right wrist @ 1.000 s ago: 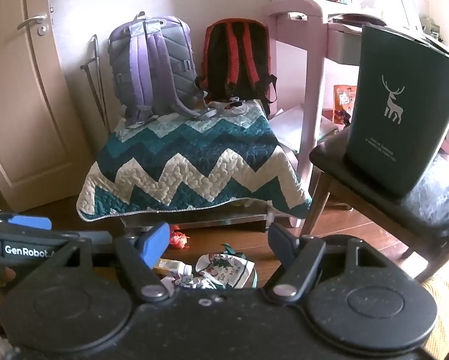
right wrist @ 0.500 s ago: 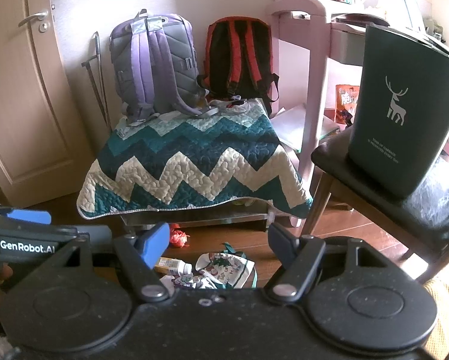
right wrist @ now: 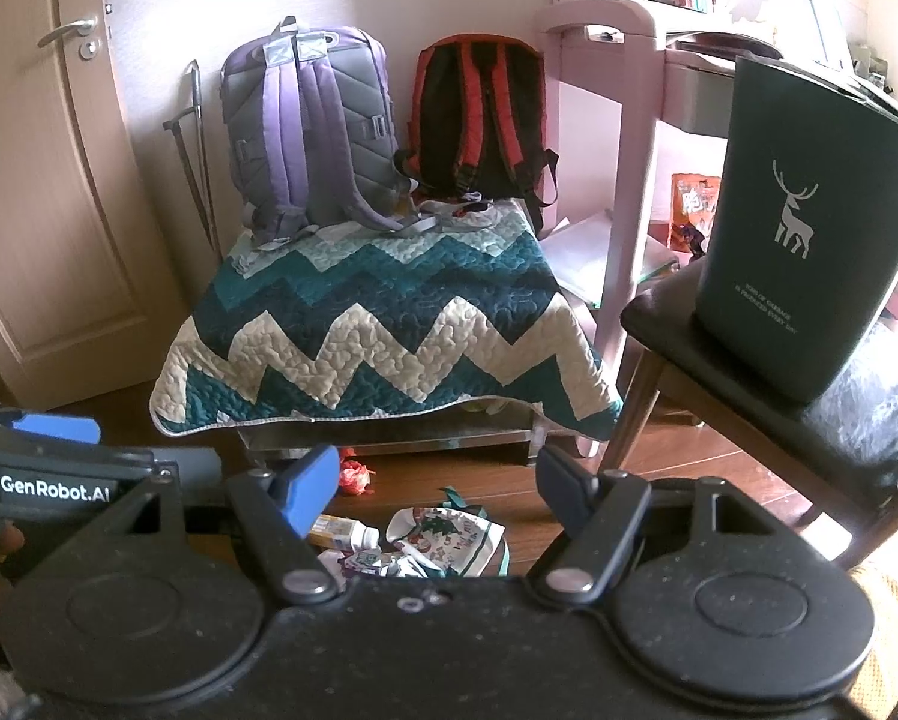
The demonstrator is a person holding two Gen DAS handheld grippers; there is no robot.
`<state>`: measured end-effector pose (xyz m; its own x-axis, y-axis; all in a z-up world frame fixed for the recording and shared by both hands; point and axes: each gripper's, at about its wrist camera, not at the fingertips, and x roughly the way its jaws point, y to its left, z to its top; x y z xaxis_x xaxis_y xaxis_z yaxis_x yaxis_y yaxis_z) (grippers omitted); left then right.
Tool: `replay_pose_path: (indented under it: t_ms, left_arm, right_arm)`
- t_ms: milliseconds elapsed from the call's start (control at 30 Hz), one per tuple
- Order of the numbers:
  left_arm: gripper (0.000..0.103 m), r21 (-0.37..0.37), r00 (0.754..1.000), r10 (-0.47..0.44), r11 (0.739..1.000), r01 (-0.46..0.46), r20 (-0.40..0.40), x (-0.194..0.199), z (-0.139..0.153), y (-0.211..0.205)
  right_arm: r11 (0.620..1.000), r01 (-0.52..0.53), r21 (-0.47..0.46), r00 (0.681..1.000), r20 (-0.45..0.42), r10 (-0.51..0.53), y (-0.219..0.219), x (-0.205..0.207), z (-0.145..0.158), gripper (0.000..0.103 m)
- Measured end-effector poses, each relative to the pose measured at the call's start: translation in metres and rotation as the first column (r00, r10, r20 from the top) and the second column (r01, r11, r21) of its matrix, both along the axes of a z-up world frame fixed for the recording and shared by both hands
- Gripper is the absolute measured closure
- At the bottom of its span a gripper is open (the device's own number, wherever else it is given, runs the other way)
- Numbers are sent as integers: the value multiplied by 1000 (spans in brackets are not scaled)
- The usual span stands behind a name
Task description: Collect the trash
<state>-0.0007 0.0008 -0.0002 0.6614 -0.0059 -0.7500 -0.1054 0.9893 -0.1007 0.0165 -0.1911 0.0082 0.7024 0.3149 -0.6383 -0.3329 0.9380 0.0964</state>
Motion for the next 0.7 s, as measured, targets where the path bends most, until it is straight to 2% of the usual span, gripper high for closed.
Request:
replay_pose_path:
  t_ms: [400, 700]
  left_arm:
    - [0, 1, 1000, 0, 1000, 0, 5, 1, -1, 1]
    - [0, 7, 999, 3, 1000, -3, 45, -7, 2, 0]
  right_arm:
    - [1000, -2, 0, 1000, 11, 2, -2, -1, 1, 31]
    - [1000, 1, -20, 997, 71, 0, -2, -9, 8, 31]
